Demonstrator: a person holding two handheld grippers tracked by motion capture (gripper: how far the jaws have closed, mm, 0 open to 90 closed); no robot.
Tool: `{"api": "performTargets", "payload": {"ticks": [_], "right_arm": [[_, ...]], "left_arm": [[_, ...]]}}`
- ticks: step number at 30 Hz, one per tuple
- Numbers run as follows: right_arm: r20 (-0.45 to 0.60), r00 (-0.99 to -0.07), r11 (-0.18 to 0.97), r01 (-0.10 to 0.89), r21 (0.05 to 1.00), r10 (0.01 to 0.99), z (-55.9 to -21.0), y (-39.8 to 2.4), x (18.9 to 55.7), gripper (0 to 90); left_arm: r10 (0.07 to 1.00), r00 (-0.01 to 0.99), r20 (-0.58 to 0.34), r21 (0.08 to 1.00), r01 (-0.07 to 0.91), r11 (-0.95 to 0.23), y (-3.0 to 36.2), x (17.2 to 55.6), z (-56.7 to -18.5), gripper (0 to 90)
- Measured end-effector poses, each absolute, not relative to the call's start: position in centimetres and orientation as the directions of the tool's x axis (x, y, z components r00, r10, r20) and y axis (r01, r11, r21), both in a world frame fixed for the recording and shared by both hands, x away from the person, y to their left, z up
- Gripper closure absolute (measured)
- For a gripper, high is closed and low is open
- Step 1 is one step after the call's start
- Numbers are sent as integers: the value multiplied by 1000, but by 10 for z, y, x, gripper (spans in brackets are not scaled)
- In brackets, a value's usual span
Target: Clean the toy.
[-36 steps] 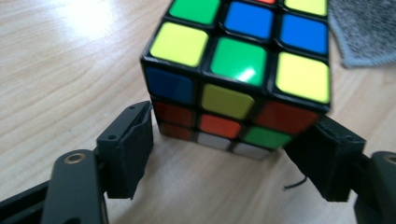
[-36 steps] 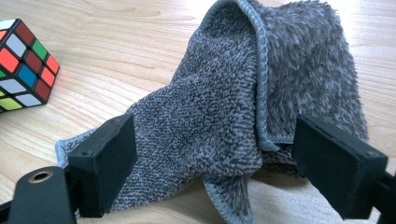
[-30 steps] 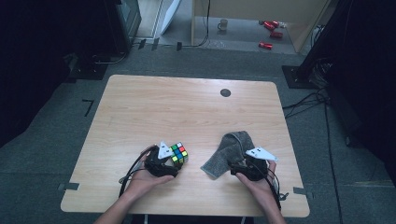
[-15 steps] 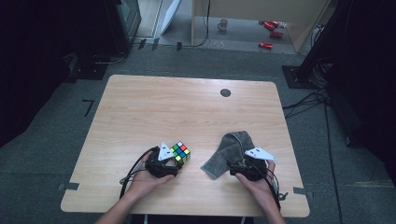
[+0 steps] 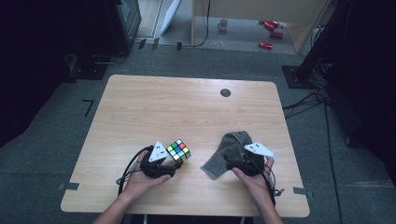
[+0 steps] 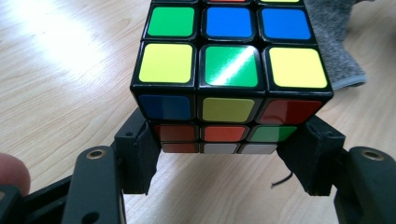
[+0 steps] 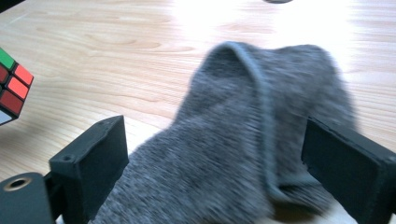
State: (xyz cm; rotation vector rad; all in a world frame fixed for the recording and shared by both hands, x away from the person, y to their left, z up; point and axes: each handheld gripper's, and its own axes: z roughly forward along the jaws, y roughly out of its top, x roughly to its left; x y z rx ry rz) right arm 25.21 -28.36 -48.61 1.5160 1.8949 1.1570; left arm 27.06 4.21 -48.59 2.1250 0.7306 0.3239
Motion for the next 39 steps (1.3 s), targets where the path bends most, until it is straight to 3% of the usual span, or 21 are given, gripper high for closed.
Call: {"api": "performTargets", "payload": {"ticks": [4, 5, 6, 7, 8, 9, 10, 11, 12, 16, 20, 27, 30, 35, 39], "right_arm": [[77, -303, 128, 601, 789, 950, -498, -268, 258, 157], [20, -279, 165, 624, 764, 960, -504, -263, 260, 239], [20, -279, 165, 624, 764, 960, -504, -263, 260, 239], [11, -262, 164, 639, 752, 965, -508, -264, 262, 327], [11, -262, 164, 639, 752, 965, -508, -264, 262, 327], [10, -245, 153, 636, 756, 970, -510, -267, 262, 455], [10, -245, 153, 636, 756, 970, -510, -267, 262, 455], [23, -231, 132, 632, 763, 973, -510, -272, 261, 601], [35, -227, 119, 630, 767, 973, -510, -274, 261, 657], [80, -232, 83, 616, 784, 969, -508, -280, 259, 754], [129, -265, 48, 574, 818, 956, -500, -282, 254, 775], [239, -455, 7, 475, 880, 858, -448, -262, 235, 766], [241, -491, 21, 469, 883, 837, -436, -251, 233, 765], [214, -521, 80, 485, 871, 826, -430, -229, 235, 763], [246, -494, 55, 518, 854, 834, -439, -233, 241, 766]], "left_arm": [[591, 806, -32, 794, 380, -474, 43, 268, -485, 355], [586, 809, -35, 794, 379, -475, 43, 268, -484, 354], [586, 809, -35, 794, 379, -475, 43, 268, -484, 355], [583, 812, -36, 795, 377, -475, 43, 267, -484, 354], [579, 814, -38, 797, 375, -474, 43, 267, -484, 354], [575, 817, -38, 796, 372, -477, 43, 266, -483, 355], [572, 820, -38, 798, 369, -477, 43, 266, -483, 355], [568, 822, -37, 799, 366, -478, 43, 265, -482, 354], [564, 825, -38, 800, 363, -478, 42, 264, -481, 355], [558, 829, -36, 799, 359, -483, 40, 263, -480, 355], [549, 835, -37, 798, 355, -487, 37, 264, -479, 354], [519, 854, -24, 780, 341, -525, 23, 265, -476, 355], [504, 863, -25, 775, 335, -536, 16, 264, -473, 355], [483, 875, -27, 782, 319, -535, 4, 265, -466, 355], [479, 877, -43, 797, 319, -513, 1, 264, -464, 355]]}}
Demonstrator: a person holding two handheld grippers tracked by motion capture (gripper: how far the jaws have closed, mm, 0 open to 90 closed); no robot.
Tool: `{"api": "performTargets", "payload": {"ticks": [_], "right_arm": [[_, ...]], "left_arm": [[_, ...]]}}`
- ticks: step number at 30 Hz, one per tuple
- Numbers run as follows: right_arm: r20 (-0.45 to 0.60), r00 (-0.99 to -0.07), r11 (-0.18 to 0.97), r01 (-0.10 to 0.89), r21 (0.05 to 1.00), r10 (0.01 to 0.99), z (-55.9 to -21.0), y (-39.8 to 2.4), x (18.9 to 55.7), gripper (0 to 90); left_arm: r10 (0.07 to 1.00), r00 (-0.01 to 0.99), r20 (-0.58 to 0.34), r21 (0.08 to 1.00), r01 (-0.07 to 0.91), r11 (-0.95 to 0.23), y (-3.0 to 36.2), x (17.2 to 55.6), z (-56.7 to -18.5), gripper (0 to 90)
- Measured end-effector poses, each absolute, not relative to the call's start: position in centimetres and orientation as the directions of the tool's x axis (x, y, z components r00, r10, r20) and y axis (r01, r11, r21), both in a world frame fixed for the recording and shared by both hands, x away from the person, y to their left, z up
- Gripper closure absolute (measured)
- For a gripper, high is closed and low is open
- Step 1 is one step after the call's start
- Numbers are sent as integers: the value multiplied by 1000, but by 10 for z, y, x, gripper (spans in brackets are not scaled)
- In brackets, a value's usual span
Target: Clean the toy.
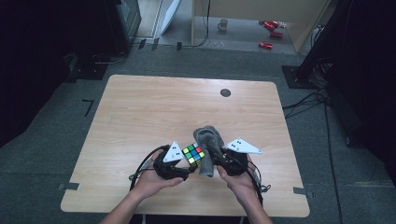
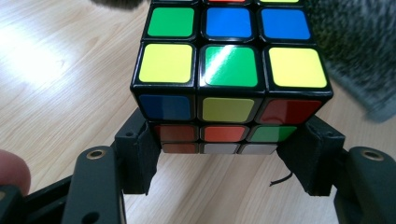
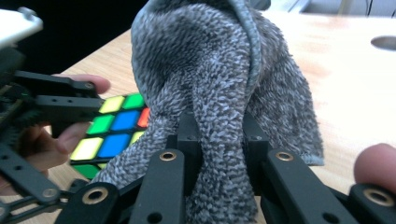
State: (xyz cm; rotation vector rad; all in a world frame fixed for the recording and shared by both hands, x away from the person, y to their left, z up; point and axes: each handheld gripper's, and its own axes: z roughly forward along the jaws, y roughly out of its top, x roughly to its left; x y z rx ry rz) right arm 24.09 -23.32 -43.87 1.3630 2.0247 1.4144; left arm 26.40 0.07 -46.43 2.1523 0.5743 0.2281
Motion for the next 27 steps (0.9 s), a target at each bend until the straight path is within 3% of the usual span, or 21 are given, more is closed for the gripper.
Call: {"api": "performTargets", "payload": {"ticks": [6, 12, 18, 20, 27], "right_arm": [[250, -497, 70, 539, 839, 831, -447, -235, 241, 766], [325, -507, -32, 503, 863, 798, -428, -245, 237, 766], [306, -567, 27, 502, 864, 765, -428, -221, 230, 766], [267, -560, 53, 489, 871, 784, -430, -217, 229, 766], [297, -542, 24, 506, 862, 786, -435, -222, 231, 765]], "left_arm": [[481, 875, -59, 811, 323, -487, 7, 261, -465, 355], [501, 864, -47, 790, 339, -510, 10, 262, -469, 355], [497, 868, -11, 775, 321, -544, 2, 259, -470, 356], [501, 865, -23, 779, 330, -533, 4, 259, -470, 356], [498, 867, -14, 786, 317, -531, 4, 258, -469, 357]]}}
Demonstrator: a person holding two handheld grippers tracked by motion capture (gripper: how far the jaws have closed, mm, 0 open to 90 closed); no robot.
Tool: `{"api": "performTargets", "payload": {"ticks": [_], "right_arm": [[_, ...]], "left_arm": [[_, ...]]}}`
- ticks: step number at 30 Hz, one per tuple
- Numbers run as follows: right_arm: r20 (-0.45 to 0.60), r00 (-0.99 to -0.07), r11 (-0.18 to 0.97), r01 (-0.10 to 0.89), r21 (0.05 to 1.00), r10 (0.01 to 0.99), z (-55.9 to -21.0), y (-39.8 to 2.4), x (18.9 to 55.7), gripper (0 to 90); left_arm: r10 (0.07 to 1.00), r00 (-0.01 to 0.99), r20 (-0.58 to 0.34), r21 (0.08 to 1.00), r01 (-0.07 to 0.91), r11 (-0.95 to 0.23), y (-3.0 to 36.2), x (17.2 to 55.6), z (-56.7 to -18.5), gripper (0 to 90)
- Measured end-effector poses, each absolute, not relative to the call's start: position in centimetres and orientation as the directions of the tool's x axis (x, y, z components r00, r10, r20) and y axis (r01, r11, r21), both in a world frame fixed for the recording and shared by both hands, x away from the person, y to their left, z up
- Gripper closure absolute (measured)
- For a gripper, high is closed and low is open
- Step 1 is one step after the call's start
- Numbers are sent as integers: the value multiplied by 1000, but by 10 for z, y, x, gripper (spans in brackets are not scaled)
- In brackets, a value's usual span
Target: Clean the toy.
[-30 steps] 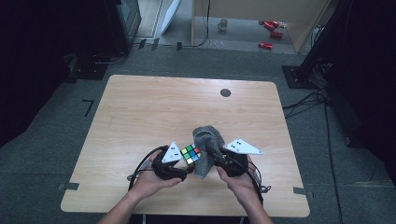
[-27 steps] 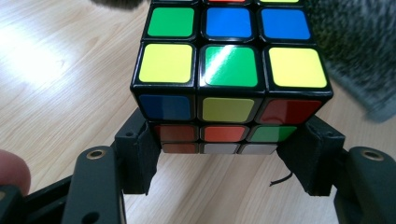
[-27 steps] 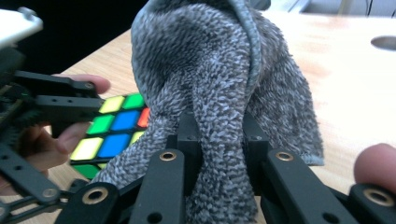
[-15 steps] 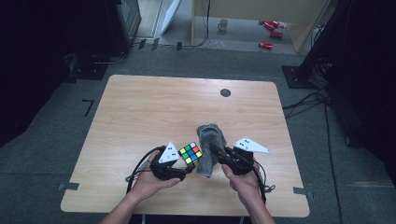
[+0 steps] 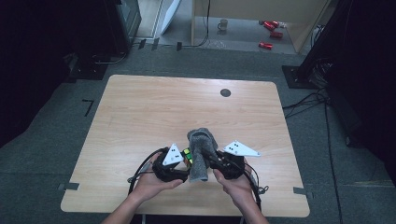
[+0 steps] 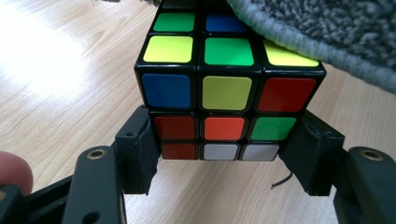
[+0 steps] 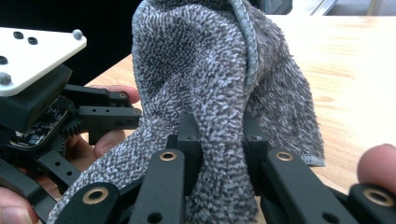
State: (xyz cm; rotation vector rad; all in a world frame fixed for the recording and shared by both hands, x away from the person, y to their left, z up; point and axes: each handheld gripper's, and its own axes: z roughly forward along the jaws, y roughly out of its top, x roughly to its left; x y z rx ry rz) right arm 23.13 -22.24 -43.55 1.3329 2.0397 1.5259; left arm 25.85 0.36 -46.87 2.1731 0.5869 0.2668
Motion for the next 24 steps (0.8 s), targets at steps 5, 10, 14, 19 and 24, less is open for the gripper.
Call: {"api": "performTargets", "payload": {"ticks": [5, 10, 14, 19, 24], "right_arm": [[312, -540, 13, 514, 858, 782, -436, -225, 232, 764], [343, -532, -5, 537, 844, 774, -440, -228, 234, 762], [347, -527, -8, 541, 841, 776, -441, -230, 234, 762], [346, -514, -9, 549, 836, 785, -443, -231, 234, 765], [373, -511, -46, 543, 839, 775, -440, -230, 231, 768]], "left_arm": [[498, 867, -2, 791, 306, -530, 4, 257, -468, 358], [496, 868, 16, 791, 292, -538, 4, 256, -468, 357], [493, 870, 21, 796, 285, -535, 4, 255, -467, 357], [488, 873, -5, 813, 288, -506, 8, 255, -465, 358], [493, 870, -19, 823, 293, -486, 5, 254, -467, 357]]}}
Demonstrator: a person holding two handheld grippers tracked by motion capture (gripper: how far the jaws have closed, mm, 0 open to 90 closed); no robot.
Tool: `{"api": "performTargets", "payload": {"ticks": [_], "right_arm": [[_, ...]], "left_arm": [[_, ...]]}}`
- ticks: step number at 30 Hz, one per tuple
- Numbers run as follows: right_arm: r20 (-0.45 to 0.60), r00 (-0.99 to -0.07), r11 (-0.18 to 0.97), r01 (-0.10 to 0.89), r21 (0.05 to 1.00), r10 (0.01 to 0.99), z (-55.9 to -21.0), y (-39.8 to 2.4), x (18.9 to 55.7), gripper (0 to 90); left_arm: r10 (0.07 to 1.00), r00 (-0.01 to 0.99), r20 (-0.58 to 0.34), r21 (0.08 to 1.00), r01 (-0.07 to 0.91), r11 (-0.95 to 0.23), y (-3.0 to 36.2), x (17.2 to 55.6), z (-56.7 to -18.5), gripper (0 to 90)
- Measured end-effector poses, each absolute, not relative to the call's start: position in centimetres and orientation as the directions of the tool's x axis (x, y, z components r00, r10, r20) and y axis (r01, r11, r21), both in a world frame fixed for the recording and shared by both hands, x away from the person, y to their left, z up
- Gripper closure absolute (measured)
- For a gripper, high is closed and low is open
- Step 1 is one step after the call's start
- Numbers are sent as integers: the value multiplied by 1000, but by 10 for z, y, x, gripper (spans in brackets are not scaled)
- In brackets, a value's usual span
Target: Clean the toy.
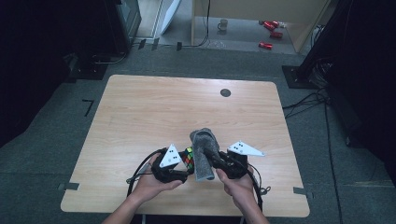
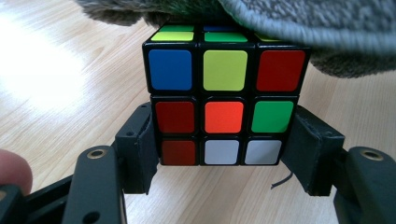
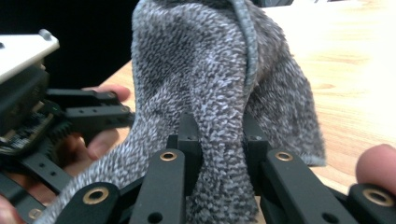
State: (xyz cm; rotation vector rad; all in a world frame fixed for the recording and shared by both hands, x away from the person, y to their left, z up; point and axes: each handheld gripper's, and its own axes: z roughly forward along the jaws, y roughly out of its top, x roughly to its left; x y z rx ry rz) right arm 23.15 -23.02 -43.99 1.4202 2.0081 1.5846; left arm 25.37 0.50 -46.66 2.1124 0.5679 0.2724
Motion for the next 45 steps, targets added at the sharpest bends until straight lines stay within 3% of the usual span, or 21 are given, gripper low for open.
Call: {"api": "performTargets", "payload": {"ticks": [6, 9, 13, 20, 29, 39, 45], "right_arm": [[321, -555, -6, 495, 869, 768, -434, -220, 223, 768], [300, -522, -7, 491, 871, 798, -438, -225, 227, 770], [342, -495, -43, 520, 853, 799, -443, -232, 231, 770], [308, -514, -29, 481, 876, 800, -436, -222, 223, 770], [417, -484, -114, 539, 835, 769, -443, -239, 233, 769], [377, -468, -91, 525, 846, 799, -444, -239, 233, 767], [289, -537, -14, 458, 889, 793, -435, -220, 221, 762]], "left_arm": [[483, 875, 25, 825, 256, -504, -1, 248, -466, 358], [452, 890, 51, 821, 220, -527, -4, 244, -466, 359], [435, 899, 51, 817, 213, -536, -5, 242, -466, 359], [431, 902, 37, 831, 212, -515, -3, 242, -464, 359], [429, 903, 16, 837, 222, -499, 2, 246, -462, 359], [428, 904, 16, 835, 223, -502, 4, 246, -461, 359], [427, 904, 17, 830, 225, -510, 1, 246, -462, 359]]}}
